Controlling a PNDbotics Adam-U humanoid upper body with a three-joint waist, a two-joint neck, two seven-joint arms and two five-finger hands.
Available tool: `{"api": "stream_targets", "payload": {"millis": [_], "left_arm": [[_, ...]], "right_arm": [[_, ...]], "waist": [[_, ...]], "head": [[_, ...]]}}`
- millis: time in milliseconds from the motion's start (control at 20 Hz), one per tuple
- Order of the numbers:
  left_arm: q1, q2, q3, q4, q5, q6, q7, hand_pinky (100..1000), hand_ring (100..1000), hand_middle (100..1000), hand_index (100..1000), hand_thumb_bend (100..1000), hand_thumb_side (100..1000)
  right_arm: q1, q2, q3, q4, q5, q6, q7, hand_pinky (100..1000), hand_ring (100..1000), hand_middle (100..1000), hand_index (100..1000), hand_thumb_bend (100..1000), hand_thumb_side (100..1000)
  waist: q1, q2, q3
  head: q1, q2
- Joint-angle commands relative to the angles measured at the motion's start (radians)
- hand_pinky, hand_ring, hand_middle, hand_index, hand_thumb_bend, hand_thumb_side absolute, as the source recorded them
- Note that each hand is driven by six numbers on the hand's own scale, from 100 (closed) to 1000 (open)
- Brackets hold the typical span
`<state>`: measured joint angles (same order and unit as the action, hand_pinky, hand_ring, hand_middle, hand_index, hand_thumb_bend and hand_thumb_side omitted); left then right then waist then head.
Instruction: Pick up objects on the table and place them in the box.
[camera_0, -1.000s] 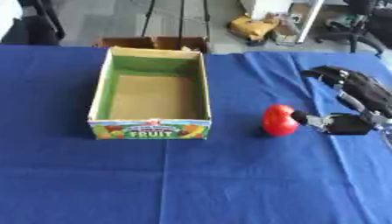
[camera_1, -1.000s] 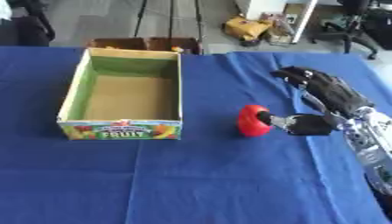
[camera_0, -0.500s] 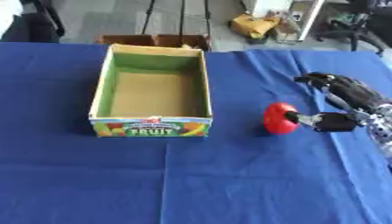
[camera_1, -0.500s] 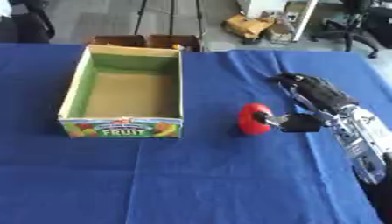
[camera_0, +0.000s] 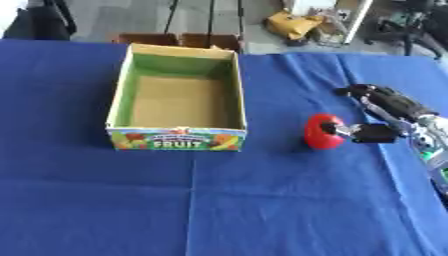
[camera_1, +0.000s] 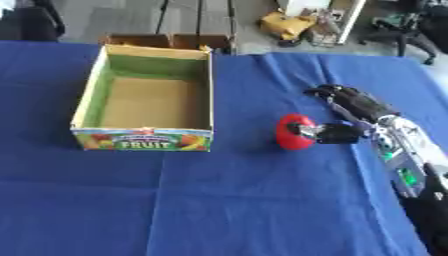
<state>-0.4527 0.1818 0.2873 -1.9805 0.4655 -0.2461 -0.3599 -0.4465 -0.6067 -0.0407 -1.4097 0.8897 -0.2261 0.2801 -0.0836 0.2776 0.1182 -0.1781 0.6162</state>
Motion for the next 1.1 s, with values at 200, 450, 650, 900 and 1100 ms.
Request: {"api": "stream_targets", "payload": {"millis": [200,450,650,900,1100], "left_arm": [[-0.020,0.001,-0.003,-0.019,0.001,0.004,-0.006,709,684,724,875,100,871],[-0.023,-0.001,-0.004,-0.019,0.001,0.006,-0.007,709,684,724,875,100,871],[-0.024,-0.003,-0.005,-0.019,0.001,0.009,-0.008,708,683,724,875,100,872],[-0.025,-0.004,-0.005,-0.019,0.001,0.008,-0.010,707,682,724,875,100,872],[-0.026,-0.005,-0.006,-0.019,0.001,0.007,-0.013,706,681,724,875,100,871]], "right_arm": [[-0.031,-0.006,-0.004,0.025,0.020,0.000,0.013,650,885,830,947,585,1000],[-0.038,0.000,0.001,0.034,0.036,-0.004,0.020,599,741,823,936,587,1000],[-0.041,0.002,0.003,0.038,0.052,-0.002,0.017,563,682,808,919,562,1000],[-0.044,0.014,0.011,0.044,0.092,0.002,0.004,528,618,800,904,546,1000],[-0.020,0.011,0.016,0.023,0.128,0.002,-0.018,502,593,797,892,527,1000]], "waist": [[-0.001,-0.010,0.005],[-0.004,-0.008,0.009],[-0.005,-0.007,0.010],[-0.003,-0.004,0.009],[0.000,0.000,0.007]], "head": [[-0.003,0.015],[0.000,0.022],[0.000,0.021],[-0.001,0.016],[-0.013,0.002]]}}
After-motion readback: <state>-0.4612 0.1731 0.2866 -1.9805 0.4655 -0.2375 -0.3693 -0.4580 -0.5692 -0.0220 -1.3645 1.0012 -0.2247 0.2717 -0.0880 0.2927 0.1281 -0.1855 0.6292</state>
